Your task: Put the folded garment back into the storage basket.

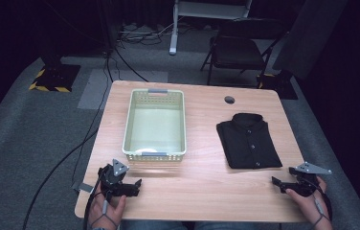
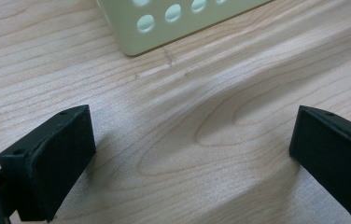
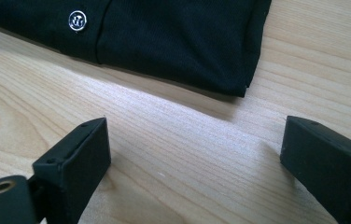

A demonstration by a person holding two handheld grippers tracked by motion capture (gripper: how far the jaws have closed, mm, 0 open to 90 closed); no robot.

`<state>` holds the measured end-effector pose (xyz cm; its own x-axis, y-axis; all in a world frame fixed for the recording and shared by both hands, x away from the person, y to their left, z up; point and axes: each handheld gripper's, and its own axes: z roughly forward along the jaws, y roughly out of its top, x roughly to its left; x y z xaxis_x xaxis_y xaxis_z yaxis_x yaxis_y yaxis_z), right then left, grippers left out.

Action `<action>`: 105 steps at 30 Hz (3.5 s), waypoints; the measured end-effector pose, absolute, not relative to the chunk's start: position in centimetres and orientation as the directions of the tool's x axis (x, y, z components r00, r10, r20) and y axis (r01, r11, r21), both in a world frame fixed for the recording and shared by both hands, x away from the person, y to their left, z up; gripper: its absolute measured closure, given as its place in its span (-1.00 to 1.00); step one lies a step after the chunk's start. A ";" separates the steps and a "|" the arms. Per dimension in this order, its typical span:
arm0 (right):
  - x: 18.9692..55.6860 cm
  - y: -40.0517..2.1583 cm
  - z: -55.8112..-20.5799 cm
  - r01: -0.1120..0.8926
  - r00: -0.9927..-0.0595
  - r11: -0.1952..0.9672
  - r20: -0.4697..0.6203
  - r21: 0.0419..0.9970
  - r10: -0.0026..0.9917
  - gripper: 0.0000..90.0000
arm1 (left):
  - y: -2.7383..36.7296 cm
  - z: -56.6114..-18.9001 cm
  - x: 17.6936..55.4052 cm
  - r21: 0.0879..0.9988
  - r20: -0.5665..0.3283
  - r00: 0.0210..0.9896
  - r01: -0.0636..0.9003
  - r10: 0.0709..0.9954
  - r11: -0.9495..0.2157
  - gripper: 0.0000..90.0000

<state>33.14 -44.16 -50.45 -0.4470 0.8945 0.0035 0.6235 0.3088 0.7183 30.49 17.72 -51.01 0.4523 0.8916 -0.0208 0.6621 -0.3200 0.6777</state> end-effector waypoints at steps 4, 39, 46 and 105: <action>33.2 -44.0 -50.5 0.627 -0.439 0.304 0.003 0.717 0.899 -0.83 | 17.7 -51.0 30.5 0.678 -0.021 0.452 0.662 0.892 -0.320 -0.99; 31.3 -45.8 -46.3 0.558 -0.410 0.262 -0.012 0.788 0.912 -0.83 | 17.7 -51.0 30.5 0.677 -0.021 0.451 0.663 0.892 -0.319 -0.99; 30.9 -45.9 -45.5 0.536 -0.409 0.253 -0.014 0.805 0.912 -0.81 | 17.7 -51.0 30.5 0.678 -0.021 0.451 0.663 0.892 -0.319 -0.99; 33.2 -43.8 -39.4 0.407 -0.457 0.258 -0.050 0.876 0.888 -0.82 | 17.7 -51.0 30.5 0.679 -0.019 0.452 0.661 0.892 -0.320 -0.99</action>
